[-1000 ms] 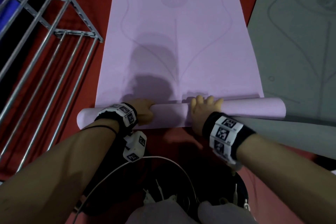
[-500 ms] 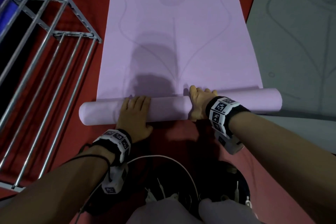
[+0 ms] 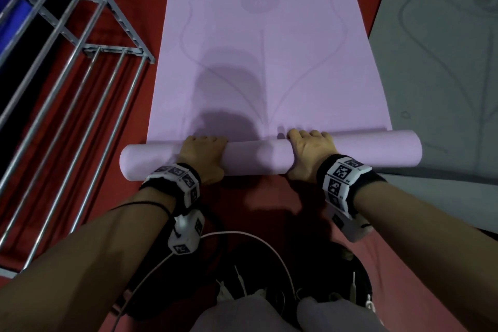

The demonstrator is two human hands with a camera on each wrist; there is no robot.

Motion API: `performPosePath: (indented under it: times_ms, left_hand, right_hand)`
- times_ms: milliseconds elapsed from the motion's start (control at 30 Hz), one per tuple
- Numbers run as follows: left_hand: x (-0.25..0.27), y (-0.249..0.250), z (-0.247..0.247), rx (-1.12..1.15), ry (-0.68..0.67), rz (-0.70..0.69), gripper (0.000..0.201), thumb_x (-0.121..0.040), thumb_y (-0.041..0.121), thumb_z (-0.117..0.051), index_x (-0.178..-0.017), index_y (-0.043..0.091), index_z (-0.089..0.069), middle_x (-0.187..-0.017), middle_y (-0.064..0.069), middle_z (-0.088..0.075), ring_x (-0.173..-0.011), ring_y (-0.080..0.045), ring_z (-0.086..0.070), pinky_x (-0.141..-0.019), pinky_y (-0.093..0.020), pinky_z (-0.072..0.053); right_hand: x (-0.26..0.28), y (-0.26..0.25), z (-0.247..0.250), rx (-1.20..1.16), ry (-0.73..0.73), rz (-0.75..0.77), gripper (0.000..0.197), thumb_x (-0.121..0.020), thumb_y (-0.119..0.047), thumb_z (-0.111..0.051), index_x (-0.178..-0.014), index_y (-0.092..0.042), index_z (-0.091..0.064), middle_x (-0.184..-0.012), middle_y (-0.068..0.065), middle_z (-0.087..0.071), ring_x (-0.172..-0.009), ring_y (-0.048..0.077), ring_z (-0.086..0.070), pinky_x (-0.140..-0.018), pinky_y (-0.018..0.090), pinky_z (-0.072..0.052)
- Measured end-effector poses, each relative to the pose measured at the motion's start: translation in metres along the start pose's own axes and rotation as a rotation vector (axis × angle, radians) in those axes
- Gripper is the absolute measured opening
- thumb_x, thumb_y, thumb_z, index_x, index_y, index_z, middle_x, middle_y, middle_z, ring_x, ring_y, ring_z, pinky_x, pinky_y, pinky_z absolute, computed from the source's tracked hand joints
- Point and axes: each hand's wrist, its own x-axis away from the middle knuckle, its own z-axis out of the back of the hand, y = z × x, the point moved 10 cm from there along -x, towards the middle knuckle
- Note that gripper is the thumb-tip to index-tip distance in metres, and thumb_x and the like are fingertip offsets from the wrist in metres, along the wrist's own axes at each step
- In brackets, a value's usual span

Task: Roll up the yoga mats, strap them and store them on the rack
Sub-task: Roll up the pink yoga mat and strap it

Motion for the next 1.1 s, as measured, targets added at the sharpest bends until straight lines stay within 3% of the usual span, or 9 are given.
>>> performPosePath:
  times_ms: [133, 233, 333, 433, 567, 700, 867, 967, 1100]
  left_hand:
    - [0.001, 0.007, -0.008, 0.123, -0.235, -0.018, 0.048, -0.067, 0.015, -0.063, -0.113, 0.028, -0.058, -0.108, -0.003, -0.067, -0.099, -0.027, -0.062, -0.081, -0.03, -0.047]
    - [0.005, 0.012, -0.017, 0.211, -0.343, -0.009, 0.053, -0.061, 0.006, -0.064, -0.111, 0.024, -0.061, -0.104, -0.006, -0.067, -0.097, -0.027, -0.061, -0.074, -0.027, -0.046]
    - [0.005, 0.012, -0.02, 0.248, -0.355, -0.005, 0.055, -0.06, 0.005, -0.065, -0.112, 0.023, -0.063, -0.104, -0.008, -0.067, -0.098, -0.028, -0.061, -0.071, -0.026, -0.044]
    - [0.001, 0.012, -0.025, 0.268, -0.387, -0.005, 0.063, -0.056, 0.006, -0.067, -0.117, 0.024, -0.061, -0.111, -0.009, -0.066, -0.102, -0.028, -0.059, -0.074, -0.027, -0.044]
    - [0.005, 0.008, -0.01, 0.186, -0.108, -0.01, 0.087, -0.049, 0.03, -0.048, -0.135, 0.022, -0.049, -0.132, -0.007, -0.046, -0.12, -0.031, -0.045, -0.095, -0.038, -0.038]
    - [0.037, -0.002, 0.011, 0.207, 0.383, -0.071, 0.065, -0.055, 0.033, -0.045, -0.112, 0.009, -0.063, -0.105, -0.014, -0.06, -0.088, -0.037, -0.058, -0.077, -0.042, -0.044]
    - [0.04, 0.008, -0.018, 0.014, 0.201, -0.116, 0.096, -0.047, 0.048, -0.066, -0.13, 0.003, -0.051, -0.124, -0.017, -0.055, -0.11, -0.038, -0.052, -0.104, -0.051, -0.037]
    - [0.028, 0.007, -0.019, -0.045, 0.147, -0.062, 0.098, -0.037, 0.029, -0.073, -0.13, 0.003, -0.051, -0.12, -0.018, -0.058, -0.105, -0.039, -0.055, -0.103, -0.053, -0.039]
    - [0.012, -0.001, -0.009, 0.012, 0.05, 0.054, 0.086, -0.057, 0.019, -0.069, -0.138, 0.014, -0.042, -0.128, -0.011, -0.053, -0.116, -0.035, -0.05, -0.106, -0.042, -0.031]
  right_hand:
    - [0.004, 0.011, -0.01, -0.089, -0.226, -0.031, 0.082, -0.057, -0.05, -0.074, -0.128, -0.026, -0.041, -0.111, 0.0, -0.06, -0.102, 0.026, -0.055, -0.08, 0.032, -0.04]
    - [0.012, 0.014, -0.018, -0.152, -0.372, -0.048, 0.085, -0.058, -0.05, -0.075, -0.133, -0.031, -0.039, -0.11, -0.003, -0.057, -0.101, 0.025, -0.053, -0.082, 0.033, -0.042]
    - [0.018, 0.004, -0.013, 0.018, -0.267, -0.007, 0.087, -0.068, -0.059, -0.067, -0.139, -0.023, -0.033, -0.136, 0.004, -0.043, -0.125, 0.028, -0.039, -0.1, 0.044, -0.032]
    - [0.027, -0.009, -0.012, 0.188, -0.118, 0.027, 0.105, -0.066, -0.071, -0.065, -0.146, -0.019, -0.02, -0.141, 0.007, -0.033, -0.126, 0.031, -0.033, -0.1, 0.049, -0.028]
    - [0.024, -0.006, -0.011, 0.102, -0.027, 0.024, 0.107, -0.063, -0.076, -0.065, -0.142, -0.016, -0.025, -0.138, 0.007, -0.041, -0.122, 0.032, -0.041, -0.097, 0.047, -0.032]
    - [0.0, 0.008, -0.002, -0.069, -0.097, 0.019, 0.099, -0.054, -0.075, -0.073, -0.122, -0.016, -0.032, -0.121, 0.007, -0.055, -0.111, 0.031, -0.053, -0.096, 0.045, -0.038]
    - [-0.006, 0.009, -0.003, -0.099, -0.123, 0.055, 0.092, -0.056, -0.074, -0.074, -0.116, -0.017, -0.035, -0.117, 0.005, -0.057, -0.108, 0.03, -0.054, -0.092, 0.042, -0.038]
    - [-0.006, 0.009, -0.001, -0.052, -0.11, 0.077, 0.093, -0.063, -0.073, -0.07, -0.128, -0.016, -0.036, -0.132, 0.006, -0.047, -0.121, 0.03, -0.043, -0.098, 0.045, -0.036]
    - [-0.002, 0.011, 0.003, 0.119, -0.08, 0.031, 0.102, -0.062, -0.07, -0.071, -0.142, -0.023, -0.028, -0.139, 0.007, -0.038, -0.128, 0.032, -0.035, -0.103, 0.051, -0.032]
